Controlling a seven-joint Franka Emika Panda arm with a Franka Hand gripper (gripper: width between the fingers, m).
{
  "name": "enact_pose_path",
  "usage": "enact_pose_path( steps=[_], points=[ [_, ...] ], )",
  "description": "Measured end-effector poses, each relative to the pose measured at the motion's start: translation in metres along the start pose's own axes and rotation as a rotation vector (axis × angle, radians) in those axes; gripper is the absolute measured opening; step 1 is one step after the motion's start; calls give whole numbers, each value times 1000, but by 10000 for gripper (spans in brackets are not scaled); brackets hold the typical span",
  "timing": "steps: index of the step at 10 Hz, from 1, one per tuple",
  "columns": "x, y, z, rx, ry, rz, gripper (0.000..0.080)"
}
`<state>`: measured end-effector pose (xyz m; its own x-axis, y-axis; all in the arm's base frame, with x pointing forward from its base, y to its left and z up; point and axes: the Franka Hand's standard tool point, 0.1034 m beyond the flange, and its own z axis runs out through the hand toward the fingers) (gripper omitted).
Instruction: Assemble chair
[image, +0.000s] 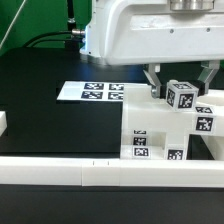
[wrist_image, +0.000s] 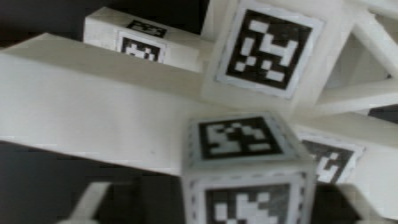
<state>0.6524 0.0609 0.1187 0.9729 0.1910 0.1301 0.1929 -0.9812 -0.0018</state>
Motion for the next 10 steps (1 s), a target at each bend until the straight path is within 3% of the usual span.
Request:
enact_pose_path(
  steps=[1, 3, 10],
  points=[
    [0, 0, 0, 0, 0, 19, 284],
    [0, 0, 0, 3, 1, 80, 284],
    [2, -5, 0, 26, 37, 709, 284]
  ],
)
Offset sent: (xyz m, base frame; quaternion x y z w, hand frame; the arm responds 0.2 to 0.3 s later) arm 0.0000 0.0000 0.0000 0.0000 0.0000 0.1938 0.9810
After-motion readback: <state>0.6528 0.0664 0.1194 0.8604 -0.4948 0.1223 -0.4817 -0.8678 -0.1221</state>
